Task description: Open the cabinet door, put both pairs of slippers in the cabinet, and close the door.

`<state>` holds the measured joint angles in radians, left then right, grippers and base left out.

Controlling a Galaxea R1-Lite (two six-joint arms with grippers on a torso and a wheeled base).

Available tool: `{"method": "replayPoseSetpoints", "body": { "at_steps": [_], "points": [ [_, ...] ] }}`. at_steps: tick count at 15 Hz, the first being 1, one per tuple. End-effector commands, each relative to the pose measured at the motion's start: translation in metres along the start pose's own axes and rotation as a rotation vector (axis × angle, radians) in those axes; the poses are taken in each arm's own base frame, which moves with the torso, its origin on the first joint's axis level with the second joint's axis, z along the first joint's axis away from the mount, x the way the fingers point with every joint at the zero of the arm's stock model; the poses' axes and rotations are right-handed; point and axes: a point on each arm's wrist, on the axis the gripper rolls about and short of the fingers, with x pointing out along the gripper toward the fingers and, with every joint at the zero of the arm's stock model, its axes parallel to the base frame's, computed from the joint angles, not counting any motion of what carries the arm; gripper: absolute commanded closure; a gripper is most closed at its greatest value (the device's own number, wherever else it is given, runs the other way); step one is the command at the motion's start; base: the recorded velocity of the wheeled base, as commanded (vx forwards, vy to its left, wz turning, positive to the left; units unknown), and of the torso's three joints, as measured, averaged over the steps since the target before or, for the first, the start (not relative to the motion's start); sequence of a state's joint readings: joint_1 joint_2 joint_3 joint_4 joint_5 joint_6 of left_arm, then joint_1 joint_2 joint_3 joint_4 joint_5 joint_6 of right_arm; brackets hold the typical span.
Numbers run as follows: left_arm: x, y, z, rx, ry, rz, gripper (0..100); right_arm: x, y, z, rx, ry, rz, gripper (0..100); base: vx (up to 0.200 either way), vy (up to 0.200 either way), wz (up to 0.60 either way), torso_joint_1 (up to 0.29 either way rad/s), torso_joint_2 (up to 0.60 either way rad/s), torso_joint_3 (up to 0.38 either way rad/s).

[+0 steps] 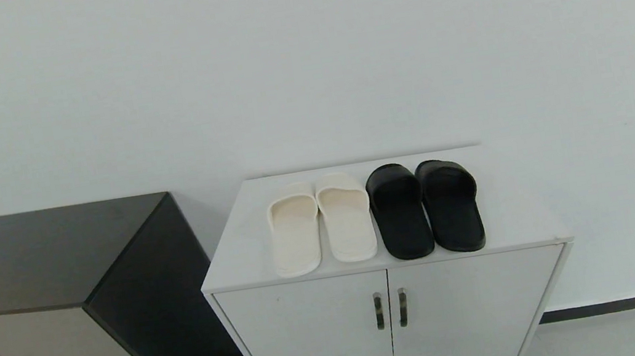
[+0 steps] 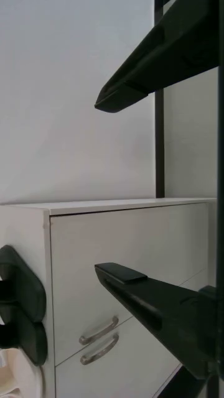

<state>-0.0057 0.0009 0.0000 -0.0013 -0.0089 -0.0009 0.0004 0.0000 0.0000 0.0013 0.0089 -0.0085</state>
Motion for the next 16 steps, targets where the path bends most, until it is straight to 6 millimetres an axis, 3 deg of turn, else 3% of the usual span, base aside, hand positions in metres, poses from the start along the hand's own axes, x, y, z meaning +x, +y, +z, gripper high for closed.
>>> {"method": "replayPoseSetpoints", "body": {
  "at_steps": [1, 7, 9, 10, 11, 12, 13, 16],
  "points": [
    [0.0, 0.0, 0.0, 0.002, 0.0, -0.002, 100, 0.0, 0.0, 0.0, -0.001, 0.0, 0.0, 0, 0.0, 0.0, 0.0, 0.0, 0.0, 0.0],
    [0.0, 0.0, 0.0, -0.002, 0.002, -0.002, 100, 0.0, 0.0, 0.0, 0.001, 0.006, 0.0, 0, 0.0, 0.0, 0.0, 0.0, 0.0, 0.0],
    [0.0, 0.0, 0.0, -0.002, 0.002, -0.002, 100, 0.007, 0.0, 0.003, -0.035, 0.082, -0.072, 0, 0.0, 0.0, 0.0, 0.0, 0.0, 0.0],
    [0.0, 0.0, 0.0, 0.005, 0.002, -0.002, 100, 0.006, 0.0, 0.038, -0.001, -0.006, -0.143, 0, 0.0, 0.0, 0.0, 0.0, 0.0, 0.0],
    [0.0, 0.0, 0.0, 0.016, 0.002, -0.002, 100, 0.003, 0.0, 0.091, 0.09, -0.076, -0.119, 0, 0.0, 0.0, 0.0, 0.0, 0.0, 0.0],
    [0.0, 0.0, 0.0, 0.016, 0.002, -0.002, 100, 0.01, 0.0, 0.107, 0.067, 0.033, -0.104, 0, 0.0, 0.0, 0.0, 0.0, 0.0, 0.0],
    [0.0, 0.0, 0.0, 0.016, 0.002, -0.004, 100, 0.025, 0.0, 0.103, -0.027, 0.188, -0.002, 0, 0.0, 0.0, 0.0, 0.0, 0.0, 0.0],
    [0.0, 0.0, 0.0, 0.018, 0.002, -0.002, 100, 0.077, 0.001, 0.109, 0.046, 0.339, 0.144, 0, 0.0, 0.0, 0.0, 0.0, 0.0, 0.0]
  ]
}}
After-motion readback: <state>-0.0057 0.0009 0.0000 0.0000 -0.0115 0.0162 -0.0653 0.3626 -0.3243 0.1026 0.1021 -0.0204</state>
